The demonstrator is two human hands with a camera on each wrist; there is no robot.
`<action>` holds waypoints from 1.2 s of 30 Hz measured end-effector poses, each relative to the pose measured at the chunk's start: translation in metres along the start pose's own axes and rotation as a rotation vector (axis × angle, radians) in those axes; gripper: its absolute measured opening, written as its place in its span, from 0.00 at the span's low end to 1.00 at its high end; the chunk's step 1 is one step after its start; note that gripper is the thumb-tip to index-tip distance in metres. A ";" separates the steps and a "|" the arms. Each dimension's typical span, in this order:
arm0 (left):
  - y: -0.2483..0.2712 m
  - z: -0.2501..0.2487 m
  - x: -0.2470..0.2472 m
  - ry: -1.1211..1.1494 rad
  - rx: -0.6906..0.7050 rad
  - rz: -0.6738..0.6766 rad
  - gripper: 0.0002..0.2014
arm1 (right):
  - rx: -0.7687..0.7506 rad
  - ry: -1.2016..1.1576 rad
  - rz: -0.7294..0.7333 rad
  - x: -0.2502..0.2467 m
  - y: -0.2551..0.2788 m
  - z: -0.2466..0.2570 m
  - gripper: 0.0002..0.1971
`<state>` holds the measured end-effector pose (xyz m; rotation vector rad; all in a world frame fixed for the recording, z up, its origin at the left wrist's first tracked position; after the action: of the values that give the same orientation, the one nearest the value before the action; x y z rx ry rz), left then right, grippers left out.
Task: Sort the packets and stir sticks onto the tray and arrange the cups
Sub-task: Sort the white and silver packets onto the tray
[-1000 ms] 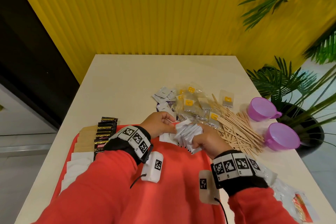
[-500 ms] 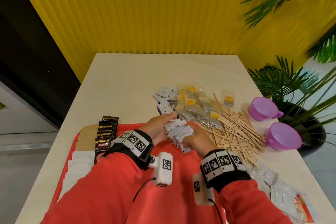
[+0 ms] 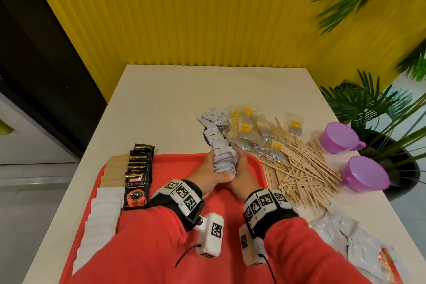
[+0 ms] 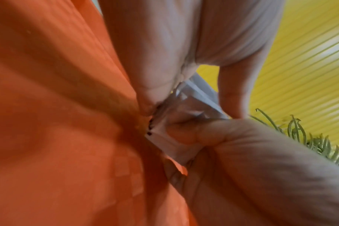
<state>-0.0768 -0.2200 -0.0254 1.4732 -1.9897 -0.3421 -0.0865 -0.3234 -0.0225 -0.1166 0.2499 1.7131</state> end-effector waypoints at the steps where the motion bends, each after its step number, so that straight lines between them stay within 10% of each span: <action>1: -0.002 0.001 -0.001 -0.025 0.006 -0.018 0.38 | -0.003 0.000 0.028 0.001 0.000 0.002 0.46; 18: -0.019 0.017 -0.005 -0.308 0.086 -0.111 0.39 | 0.053 -0.041 0.064 -0.002 0.004 -0.006 0.57; 36: 0.045 -0.006 -0.034 -0.500 0.102 -0.208 0.21 | -0.095 0.128 0.074 0.051 0.017 0.020 0.20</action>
<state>-0.1017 -0.1722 -0.0075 1.7973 -2.2607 -0.7716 -0.1106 -0.2718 -0.0126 -0.2905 0.2701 1.7943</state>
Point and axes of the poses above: each hand's wrist, its own y-axis away from the middle knuckle, its own x-axis out of the palm, z = x × y, the point moved 2 cm from there along -y, towards the middle knuckle, and after that the axes turned 13 degrees about -x, right-handed, at the moved point
